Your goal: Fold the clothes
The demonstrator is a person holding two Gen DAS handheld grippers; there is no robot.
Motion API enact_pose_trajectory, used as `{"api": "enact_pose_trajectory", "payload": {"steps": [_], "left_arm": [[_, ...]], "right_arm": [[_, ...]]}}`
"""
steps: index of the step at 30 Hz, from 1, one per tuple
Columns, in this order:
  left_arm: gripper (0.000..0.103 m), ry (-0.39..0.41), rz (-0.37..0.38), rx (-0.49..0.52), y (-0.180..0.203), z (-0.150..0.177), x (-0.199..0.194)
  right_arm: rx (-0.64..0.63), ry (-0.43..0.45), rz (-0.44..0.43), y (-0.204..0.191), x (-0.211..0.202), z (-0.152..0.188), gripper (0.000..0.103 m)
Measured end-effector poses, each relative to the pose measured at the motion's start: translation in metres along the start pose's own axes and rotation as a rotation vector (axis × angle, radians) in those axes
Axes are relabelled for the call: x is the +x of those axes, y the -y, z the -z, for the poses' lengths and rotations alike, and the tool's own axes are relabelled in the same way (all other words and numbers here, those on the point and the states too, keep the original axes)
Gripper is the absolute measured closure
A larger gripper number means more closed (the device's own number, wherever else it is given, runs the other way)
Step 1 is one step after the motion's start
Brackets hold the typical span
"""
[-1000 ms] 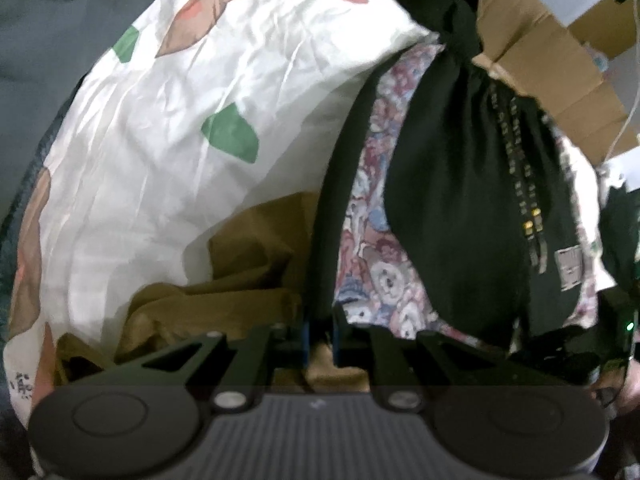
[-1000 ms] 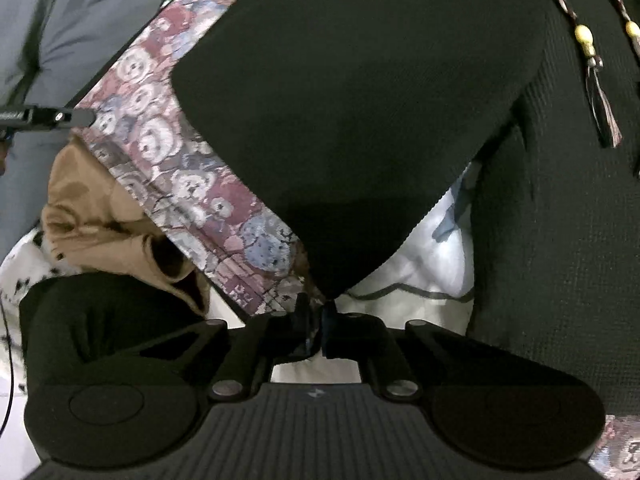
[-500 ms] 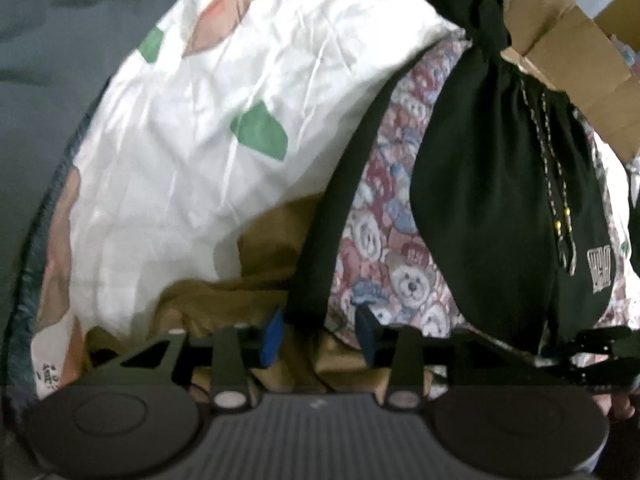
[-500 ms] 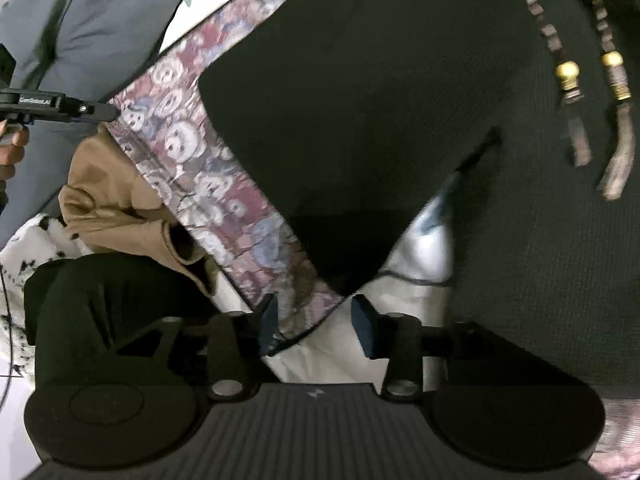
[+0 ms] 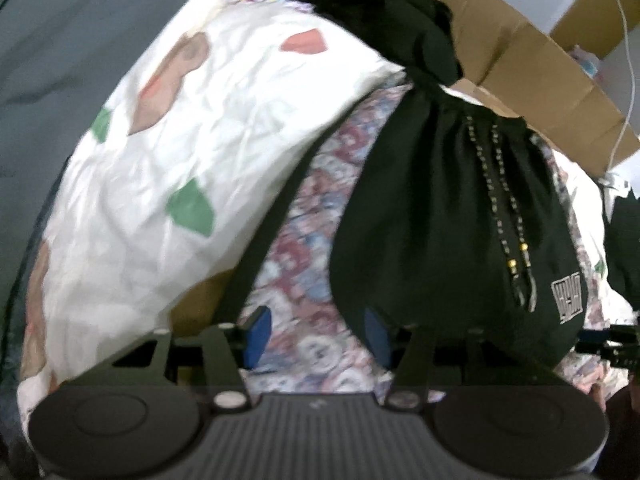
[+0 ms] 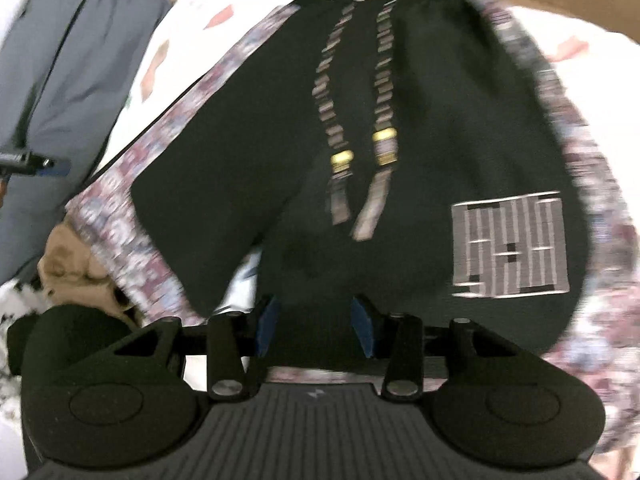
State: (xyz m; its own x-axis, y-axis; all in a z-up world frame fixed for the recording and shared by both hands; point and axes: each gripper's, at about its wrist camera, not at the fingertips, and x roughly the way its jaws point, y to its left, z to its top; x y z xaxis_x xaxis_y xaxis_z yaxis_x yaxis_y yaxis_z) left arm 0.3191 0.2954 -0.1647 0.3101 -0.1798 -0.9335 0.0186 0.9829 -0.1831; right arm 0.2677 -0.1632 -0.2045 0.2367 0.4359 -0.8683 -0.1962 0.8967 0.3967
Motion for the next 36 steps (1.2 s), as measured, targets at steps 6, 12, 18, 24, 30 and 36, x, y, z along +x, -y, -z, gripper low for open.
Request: {"api": "enact_pose_trajectory", "payload": {"steps": [6, 12, 18, 24, 30, 36], "left_arm": [[0.042, 0.02, 0.003, 0.046, 0.041, -0.03, 0.016], [0.041, 0.048, -0.009, 0.12, 0.084, -0.055, 0.038], [0.041, 0.076, -0.042, 0.164, 0.104, -0.08, 0.066], [0.041, 0.155, -0.047, 0.147, 0.113, -0.115, 0.1], [0.041, 0.208, -0.03, 0.108, 0.107, -0.154, 0.134], [0.041, 0.233, -0.049, 0.106, 0.098, -0.183, 0.165]], "right_arm": [[0.072, 0.091, 0.084, 0.053, -0.028, -0.003, 0.054], [0.138, 0.151, 0.162, 0.089, -0.032, -0.001, 0.048], [0.133, 0.188, 0.201, 0.103, -0.028, -0.015, 0.048], [0.096, 0.235, 0.222, 0.11, -0.02, -0.048, 0.047], [0.064, 0.276, 0.23, 0.121, -0.003, -0.097, 0.047], [0.021, 0.325, 0.225, 0.124, 0.013, -0.151, 0.047]]}}
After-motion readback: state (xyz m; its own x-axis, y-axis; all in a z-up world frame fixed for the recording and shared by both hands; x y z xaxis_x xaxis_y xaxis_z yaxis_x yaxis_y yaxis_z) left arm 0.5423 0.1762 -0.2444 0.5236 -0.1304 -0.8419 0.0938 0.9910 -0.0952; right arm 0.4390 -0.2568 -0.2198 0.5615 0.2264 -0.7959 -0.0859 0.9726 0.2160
